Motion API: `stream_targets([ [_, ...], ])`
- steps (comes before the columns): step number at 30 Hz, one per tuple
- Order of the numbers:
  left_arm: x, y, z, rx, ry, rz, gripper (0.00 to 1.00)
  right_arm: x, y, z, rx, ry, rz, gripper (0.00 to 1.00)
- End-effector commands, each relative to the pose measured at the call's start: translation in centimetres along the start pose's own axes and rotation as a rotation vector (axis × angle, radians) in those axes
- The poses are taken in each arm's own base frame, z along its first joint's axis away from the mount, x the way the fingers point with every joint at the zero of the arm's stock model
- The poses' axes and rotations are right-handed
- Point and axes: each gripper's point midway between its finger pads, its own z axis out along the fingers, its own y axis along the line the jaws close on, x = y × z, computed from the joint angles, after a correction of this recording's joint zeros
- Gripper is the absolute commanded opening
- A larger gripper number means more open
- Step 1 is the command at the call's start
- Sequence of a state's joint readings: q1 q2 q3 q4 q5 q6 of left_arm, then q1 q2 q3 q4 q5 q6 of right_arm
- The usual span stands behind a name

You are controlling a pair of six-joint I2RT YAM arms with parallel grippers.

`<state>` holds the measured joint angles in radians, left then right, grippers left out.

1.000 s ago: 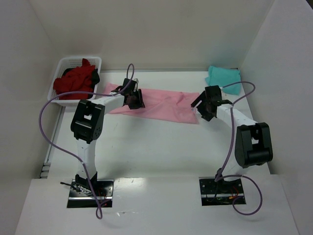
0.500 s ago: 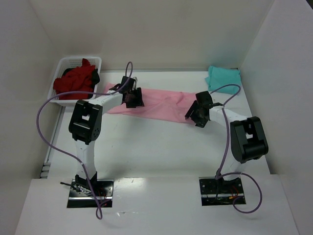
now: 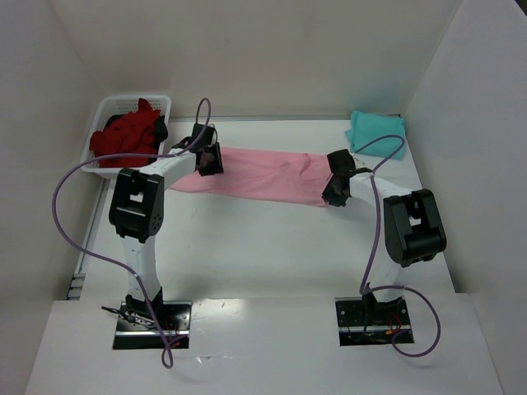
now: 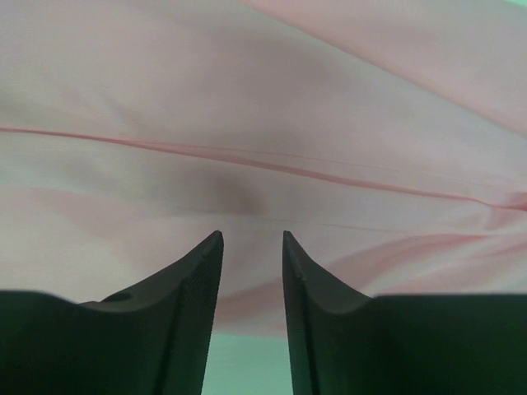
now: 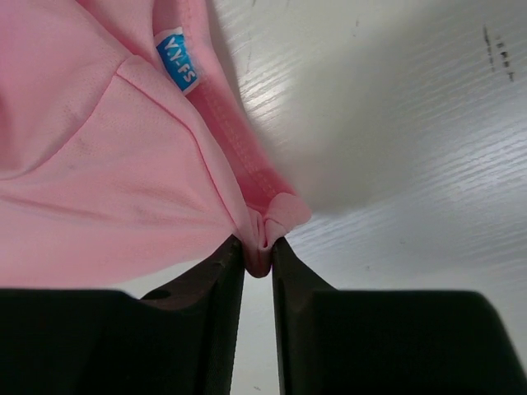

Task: Fold and stack the t-shirts
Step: Fold the other side of the tshirt into a rectangle

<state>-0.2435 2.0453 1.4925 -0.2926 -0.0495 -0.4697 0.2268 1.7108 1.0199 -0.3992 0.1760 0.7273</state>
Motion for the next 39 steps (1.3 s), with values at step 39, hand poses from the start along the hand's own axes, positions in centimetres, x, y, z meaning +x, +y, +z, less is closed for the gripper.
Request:
stream_targets([
  [39, -1.9, 6.3, -1.7, -0.195, -0.068, -0.035, 0.57, -5.6, -4.9, -0.8, 0.113, -0.092, 0.081, 0.54],
])
